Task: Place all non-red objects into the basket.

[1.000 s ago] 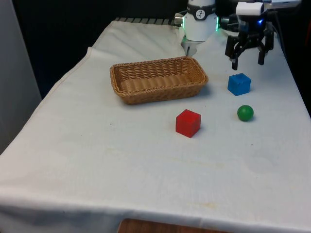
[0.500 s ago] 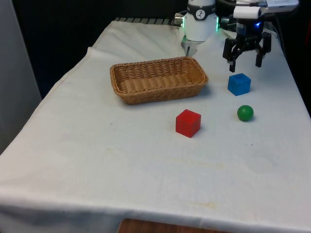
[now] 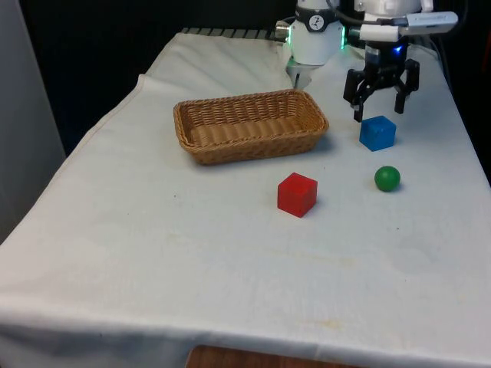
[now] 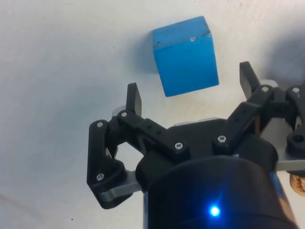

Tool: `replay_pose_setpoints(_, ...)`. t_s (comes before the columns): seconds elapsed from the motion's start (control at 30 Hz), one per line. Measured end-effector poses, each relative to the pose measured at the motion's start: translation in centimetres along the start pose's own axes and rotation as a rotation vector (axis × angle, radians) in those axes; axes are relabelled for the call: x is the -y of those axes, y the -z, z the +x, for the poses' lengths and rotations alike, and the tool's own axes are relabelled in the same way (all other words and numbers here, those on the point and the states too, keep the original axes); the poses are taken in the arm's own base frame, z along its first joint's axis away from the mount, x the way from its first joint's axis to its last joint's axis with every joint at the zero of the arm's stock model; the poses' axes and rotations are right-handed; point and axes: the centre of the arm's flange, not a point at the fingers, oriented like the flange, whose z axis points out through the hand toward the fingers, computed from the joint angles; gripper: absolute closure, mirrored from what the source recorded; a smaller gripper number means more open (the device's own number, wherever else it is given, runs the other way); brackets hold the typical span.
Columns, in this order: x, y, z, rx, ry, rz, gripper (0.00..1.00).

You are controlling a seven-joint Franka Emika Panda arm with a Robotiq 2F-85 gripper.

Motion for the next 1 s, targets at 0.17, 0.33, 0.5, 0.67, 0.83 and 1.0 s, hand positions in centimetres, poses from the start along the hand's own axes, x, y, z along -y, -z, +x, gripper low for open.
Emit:
replay_pose_setpoints(0.17,0.0,-0.5,-0.2,0.011,0.003,0.003,0.0)
replay_pose_setpoints(0.33,0.0,-1.0,-0.3,0.02,0.005,0.006,0.0)
replay_pose_setpoints(0.5,0.0,-1.4,-0.3,0.025,0.008,0.008,0.0)
replay_pose_setpoints(0.67,-0.2,-2.2,-0.1,0.018,0.01,0.008,0.0)
replay_pose_setpoints(0.83,-0.4,-2.7,0.4,0.007,0.01,0.007,0.0)
replay_pose_setpoints(1.0,-0.7,-3.3,0.7,-0.007,0.008,0.005,0.0)
